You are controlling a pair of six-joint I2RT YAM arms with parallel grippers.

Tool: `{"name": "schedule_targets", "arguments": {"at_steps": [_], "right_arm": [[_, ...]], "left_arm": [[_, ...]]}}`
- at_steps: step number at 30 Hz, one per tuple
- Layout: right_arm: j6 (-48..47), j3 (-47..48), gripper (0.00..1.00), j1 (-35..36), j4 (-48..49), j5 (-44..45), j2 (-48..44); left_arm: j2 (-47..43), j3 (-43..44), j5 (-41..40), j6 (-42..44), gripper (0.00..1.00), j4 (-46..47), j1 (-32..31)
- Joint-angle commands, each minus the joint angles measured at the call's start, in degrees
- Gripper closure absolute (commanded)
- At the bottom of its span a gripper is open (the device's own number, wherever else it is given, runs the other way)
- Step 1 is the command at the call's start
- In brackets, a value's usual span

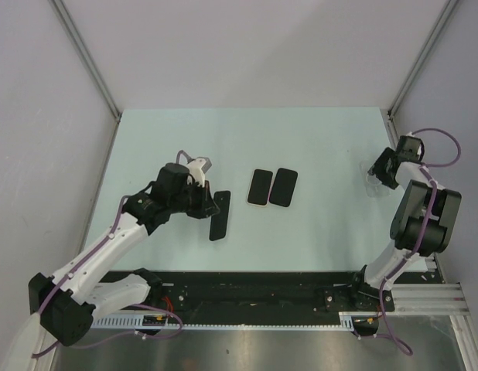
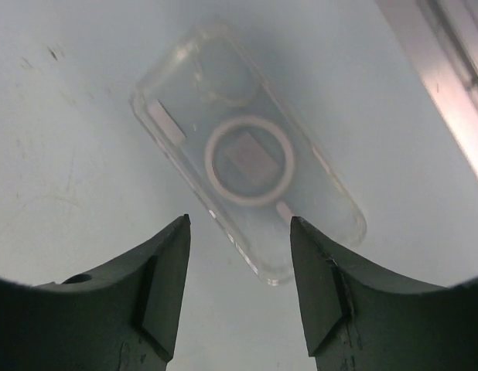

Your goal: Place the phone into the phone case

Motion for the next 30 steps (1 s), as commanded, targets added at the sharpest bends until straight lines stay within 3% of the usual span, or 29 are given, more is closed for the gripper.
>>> {"name": "schedule_targets", "arguments": {"at_steps": [1,10,21,24,28,30], "right_arm": [[-16.31,9.42,0.44,-0.4,-0.62,-7.0,5.7],[-28.09,15.22,0.48,2.06,-3.78,-7.36,11.68],[-29.33,16.64,0.51,4.69,-6.68,-5.71,16.34],[-28.63,16.81,0.58,5.22,-7.03,-4.57,17.13],[-27.14,16.99,0.91,7.06,-8.52,-1.84,17.22],[-24.78,17.08,0.97,7.94,-9.92,-1.49,16.52]], "left_arm": [[-3.56,-1.19,-1.05,3.22,1.0,0.56,0.3],[-4.61,-1.46,-1.67,3.57,1.0,-0.23,0.3],[-6.29,-1.54,-3.6,3.57,1.0,-0.41,0.39],[-6.81,-1.63,-4.3,3.48,1.0,-0.41,0.3],[-7.17,-1.63,-4.83,3.39,1.0,-0.49,0.3],[-7.34,-1.54,-5.01,3.31,1.0,-0.58,0.3]]}}
